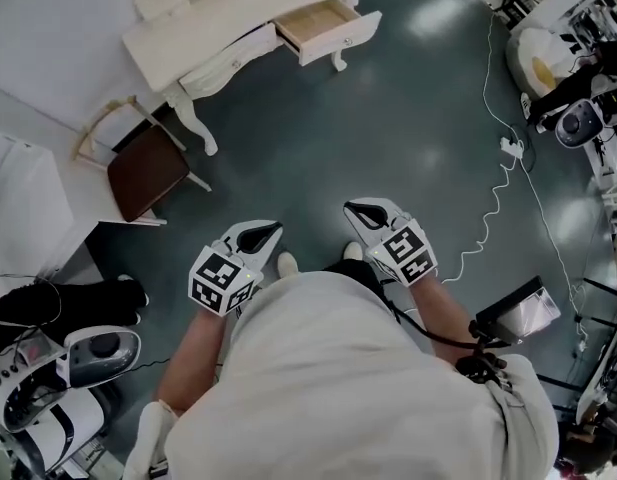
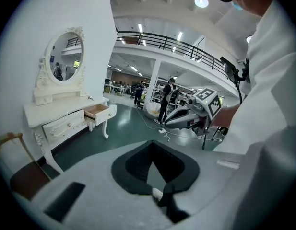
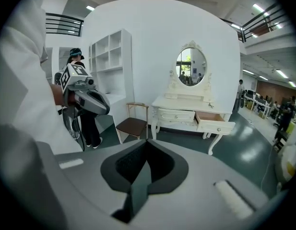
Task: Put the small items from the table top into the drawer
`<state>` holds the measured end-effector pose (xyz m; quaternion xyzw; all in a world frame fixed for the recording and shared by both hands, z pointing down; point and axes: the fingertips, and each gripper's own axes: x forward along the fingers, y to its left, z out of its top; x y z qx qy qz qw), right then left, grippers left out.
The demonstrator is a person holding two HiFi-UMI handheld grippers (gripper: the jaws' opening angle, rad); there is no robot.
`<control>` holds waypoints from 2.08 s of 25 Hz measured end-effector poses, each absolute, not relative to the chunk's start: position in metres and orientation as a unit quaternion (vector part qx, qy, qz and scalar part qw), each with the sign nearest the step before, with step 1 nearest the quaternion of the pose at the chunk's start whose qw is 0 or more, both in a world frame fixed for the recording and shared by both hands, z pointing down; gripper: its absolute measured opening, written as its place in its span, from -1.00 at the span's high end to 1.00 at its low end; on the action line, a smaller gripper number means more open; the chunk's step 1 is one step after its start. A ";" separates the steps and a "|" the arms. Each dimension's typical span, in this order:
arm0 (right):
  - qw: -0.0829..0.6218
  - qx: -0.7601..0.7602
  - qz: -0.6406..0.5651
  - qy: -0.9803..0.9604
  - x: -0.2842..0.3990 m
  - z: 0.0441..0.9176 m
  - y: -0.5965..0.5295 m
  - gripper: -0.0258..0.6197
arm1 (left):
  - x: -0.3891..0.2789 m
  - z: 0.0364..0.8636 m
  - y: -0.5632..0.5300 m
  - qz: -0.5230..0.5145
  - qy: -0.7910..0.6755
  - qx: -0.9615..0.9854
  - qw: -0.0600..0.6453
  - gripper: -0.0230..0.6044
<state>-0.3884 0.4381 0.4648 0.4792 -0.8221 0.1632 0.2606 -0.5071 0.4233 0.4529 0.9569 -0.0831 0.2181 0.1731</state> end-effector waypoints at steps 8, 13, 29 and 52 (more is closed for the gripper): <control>0.267 0.511 0.178 -0.797 -0.383 0.460 0.433 0.73 | -0.513 0.461 0.402 0.197 -0.075 0.959 0.189 0.93; 0.266 0.527 0.180 -0.787 -0.363 0.456 0.422 0.79 | -0.489 0.461 0.387 0.194 -0.062 0.961 0.187 0.92; 0.220 0.533 0.195 -0.794 -0.154 0.454 0.321 0.92 | -0.276 0.448 0.270 0.241 -0.068 0.954 0.163 0.93; 0.228 0.520 0.211 -0.796 0.051 0.457 0.128 0.92 | -0.069 0.450 -0.004 0.197 -0.173 0.943 0.205 0.81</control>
